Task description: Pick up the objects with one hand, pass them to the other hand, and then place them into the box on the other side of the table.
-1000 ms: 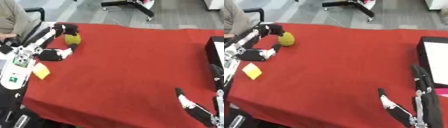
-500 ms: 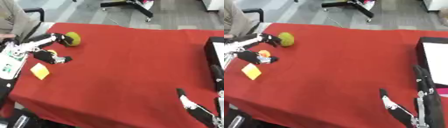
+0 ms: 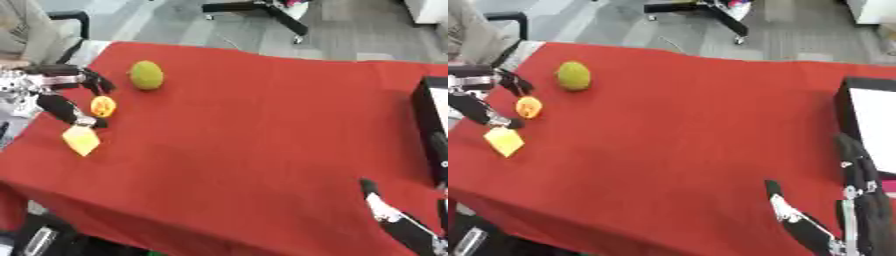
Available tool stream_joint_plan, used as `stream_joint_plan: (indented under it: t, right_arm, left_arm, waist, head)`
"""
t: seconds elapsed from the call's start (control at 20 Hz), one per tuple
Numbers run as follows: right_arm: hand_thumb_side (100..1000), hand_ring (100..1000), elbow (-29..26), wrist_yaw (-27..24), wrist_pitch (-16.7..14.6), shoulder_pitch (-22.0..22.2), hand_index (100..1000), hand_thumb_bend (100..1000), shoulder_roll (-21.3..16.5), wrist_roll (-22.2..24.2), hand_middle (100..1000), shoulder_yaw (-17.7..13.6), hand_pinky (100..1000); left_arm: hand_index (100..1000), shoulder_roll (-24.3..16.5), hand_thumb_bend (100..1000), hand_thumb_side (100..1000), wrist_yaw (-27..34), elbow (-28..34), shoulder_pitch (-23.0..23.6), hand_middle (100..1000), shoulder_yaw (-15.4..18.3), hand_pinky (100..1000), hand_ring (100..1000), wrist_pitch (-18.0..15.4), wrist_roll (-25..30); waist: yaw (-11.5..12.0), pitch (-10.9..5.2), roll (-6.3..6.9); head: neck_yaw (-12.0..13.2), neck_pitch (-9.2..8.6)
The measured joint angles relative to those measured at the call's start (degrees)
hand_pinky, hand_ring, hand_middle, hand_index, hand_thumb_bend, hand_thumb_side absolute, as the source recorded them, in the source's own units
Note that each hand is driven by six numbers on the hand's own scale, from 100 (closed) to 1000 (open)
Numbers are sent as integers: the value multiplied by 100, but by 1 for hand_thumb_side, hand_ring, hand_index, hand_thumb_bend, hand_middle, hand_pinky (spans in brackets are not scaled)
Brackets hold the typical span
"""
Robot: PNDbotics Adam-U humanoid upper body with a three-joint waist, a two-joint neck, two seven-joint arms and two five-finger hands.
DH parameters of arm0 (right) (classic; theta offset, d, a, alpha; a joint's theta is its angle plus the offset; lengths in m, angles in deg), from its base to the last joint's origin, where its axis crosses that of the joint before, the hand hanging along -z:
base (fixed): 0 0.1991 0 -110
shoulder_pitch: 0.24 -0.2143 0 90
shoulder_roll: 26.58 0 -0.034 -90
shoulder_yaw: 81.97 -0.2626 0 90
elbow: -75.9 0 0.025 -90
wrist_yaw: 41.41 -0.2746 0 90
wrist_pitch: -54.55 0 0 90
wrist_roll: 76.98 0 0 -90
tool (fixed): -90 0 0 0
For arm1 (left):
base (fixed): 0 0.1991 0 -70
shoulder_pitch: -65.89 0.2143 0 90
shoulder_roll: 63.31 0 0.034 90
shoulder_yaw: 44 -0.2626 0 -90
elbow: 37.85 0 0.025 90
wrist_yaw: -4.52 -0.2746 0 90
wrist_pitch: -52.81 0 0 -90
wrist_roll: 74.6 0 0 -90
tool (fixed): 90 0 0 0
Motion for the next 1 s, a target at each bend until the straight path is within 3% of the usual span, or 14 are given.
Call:
stream_joint_plan:
  t: [0.25,0.75,1.0]
  right_arm:
    - [506,999,-4,-24,-2,-1,1000,499,1,33,936,4,888]
    - [510,999,-6,-32,-11,-2,1000,500,3,63,933,37,887]
    - [511,999,-6,-33,-17,-3,1000,501,5,68,932,38,887]
  left_arm:
    - [957,-168,749,546,-450,-734,-139,848,-278,914,850,-453,-451]
    - [928,152,706,506,-1393,-2205,-828,843,-707,910,850,-1386,-1385]
    - [917,311,703,493,-1860,-2596,-993,835,-910,909,845,-1601,-1795]
  waist:
    - [-23,-17,-20]
    - [-66,-27,-21]
    - [-78,-27,-21]
  head:
    - [52,0]
    - [102,0]
    - [128,0]
